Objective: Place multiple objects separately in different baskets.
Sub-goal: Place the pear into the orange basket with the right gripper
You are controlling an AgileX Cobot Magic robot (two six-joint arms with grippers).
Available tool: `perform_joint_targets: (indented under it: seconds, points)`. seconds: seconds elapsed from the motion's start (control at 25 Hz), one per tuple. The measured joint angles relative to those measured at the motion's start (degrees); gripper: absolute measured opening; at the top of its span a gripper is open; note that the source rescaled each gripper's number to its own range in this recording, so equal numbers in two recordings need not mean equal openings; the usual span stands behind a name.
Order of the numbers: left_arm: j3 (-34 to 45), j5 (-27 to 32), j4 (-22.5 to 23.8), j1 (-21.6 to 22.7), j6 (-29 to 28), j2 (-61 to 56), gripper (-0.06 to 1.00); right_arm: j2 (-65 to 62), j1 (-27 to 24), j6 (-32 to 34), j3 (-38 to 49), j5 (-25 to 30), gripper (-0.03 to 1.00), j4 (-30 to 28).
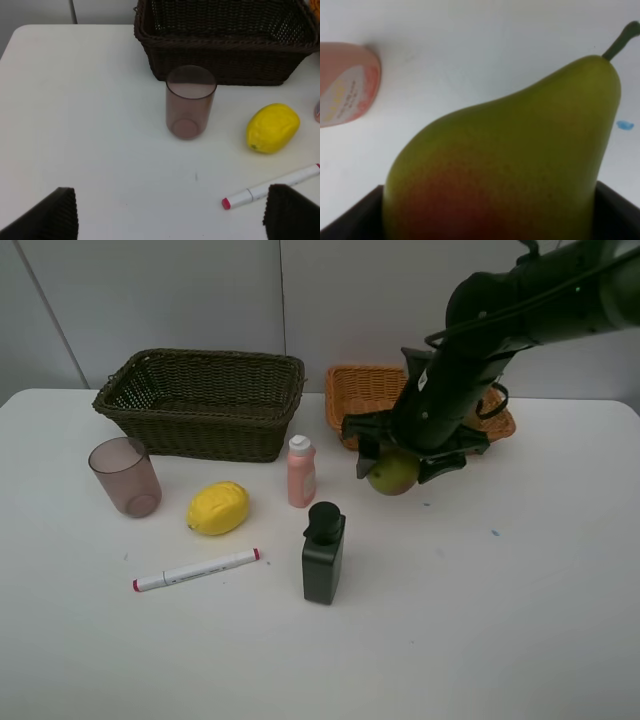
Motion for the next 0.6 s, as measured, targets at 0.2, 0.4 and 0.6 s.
perform_joint_targets:
  seconds: [0.2, 0.4, 0.6]
  points:
    - [0.0, 0.0, 0.0, 0.0, 0.0, 0.0, 0.96, -2.4, 0.0, 0.0, -5.3, 7.3, 0.65, -2.1]
    - [0.0, 0.0, 0.0, 0.0, 0.0, 0.0, 0.96, -2.9, 0.0, 0.0, -12.9, 11.8, 0.65, -5.6]
    - [0.0, 0.0, 0.0, 0.0, 0.0, 0.0, 0.96, -2.8, -0.1, 0.1, -18.2, 8.9, 0.65, -13.7]
